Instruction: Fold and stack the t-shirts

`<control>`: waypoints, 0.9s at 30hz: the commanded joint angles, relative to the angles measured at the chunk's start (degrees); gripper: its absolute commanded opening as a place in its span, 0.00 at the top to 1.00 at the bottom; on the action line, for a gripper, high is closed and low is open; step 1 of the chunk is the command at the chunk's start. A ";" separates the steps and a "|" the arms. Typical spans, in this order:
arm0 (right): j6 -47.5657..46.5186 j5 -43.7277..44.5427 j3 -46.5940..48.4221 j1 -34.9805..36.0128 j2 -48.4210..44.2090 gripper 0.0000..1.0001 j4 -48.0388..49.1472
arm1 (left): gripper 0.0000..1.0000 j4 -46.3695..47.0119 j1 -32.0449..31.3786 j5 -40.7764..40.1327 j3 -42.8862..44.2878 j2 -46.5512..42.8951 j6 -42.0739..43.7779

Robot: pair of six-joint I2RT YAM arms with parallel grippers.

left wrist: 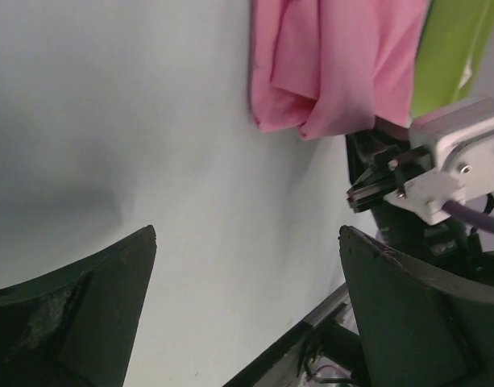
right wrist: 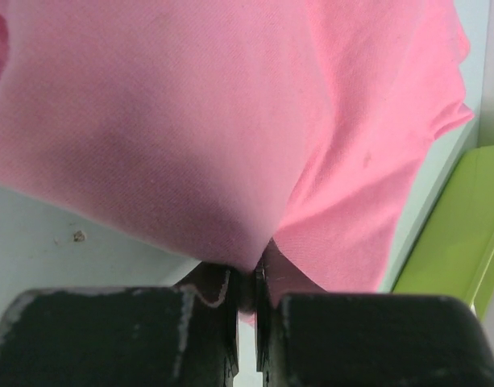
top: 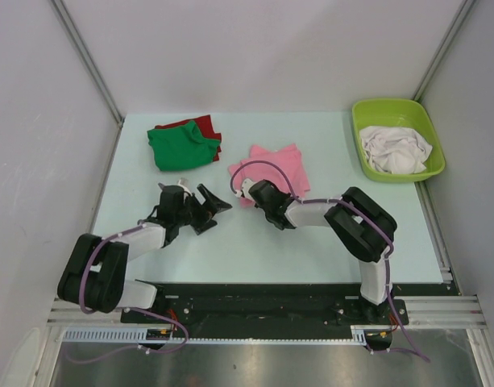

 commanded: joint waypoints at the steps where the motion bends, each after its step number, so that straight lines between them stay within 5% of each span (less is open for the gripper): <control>1: 2.01 -1.06 0.43 -0.11 -3.87 1.00 -3.02 | 0.00 17.21 -2.30 2.05 -0.11 5.64 -9.07; 8: 3.50 -1.24 0.43 -0.29 -6.25 1.00 -3.73 | 0.00 40.92 -4.77 3.53 -3.28 19.45 -21.71; 27: 4.91 -0.62 0.43 1.82 -9.85 1.00 -6.54 | 0.00 61.78 -8.19 1.78 2.60 42.04 -33.59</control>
